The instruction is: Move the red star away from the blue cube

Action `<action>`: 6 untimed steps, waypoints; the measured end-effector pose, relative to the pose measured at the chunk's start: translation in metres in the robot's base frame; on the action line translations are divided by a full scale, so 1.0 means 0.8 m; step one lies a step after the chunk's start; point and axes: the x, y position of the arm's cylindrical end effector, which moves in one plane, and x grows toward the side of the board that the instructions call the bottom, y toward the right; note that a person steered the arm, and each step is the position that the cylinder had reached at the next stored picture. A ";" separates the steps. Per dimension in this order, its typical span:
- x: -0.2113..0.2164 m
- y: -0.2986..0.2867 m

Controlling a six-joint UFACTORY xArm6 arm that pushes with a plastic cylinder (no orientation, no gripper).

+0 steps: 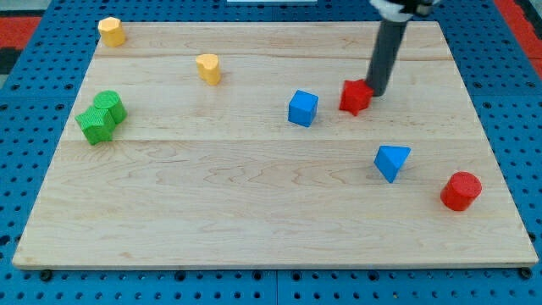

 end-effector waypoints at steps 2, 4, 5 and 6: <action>0.044 0.013; -0.016 -0.091; -0.079 -0.099; -0.107 -0.094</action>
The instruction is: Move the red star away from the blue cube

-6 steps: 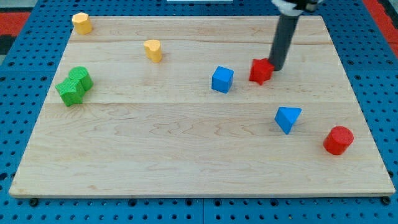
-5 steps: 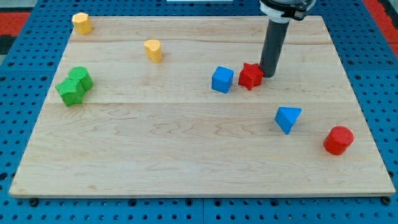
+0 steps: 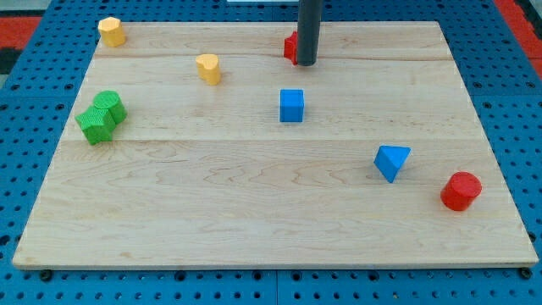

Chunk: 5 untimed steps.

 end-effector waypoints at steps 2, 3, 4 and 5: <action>-0.060 -0.006; -0.038 -0.049; 0.002 -0.018; 0.017 -0.082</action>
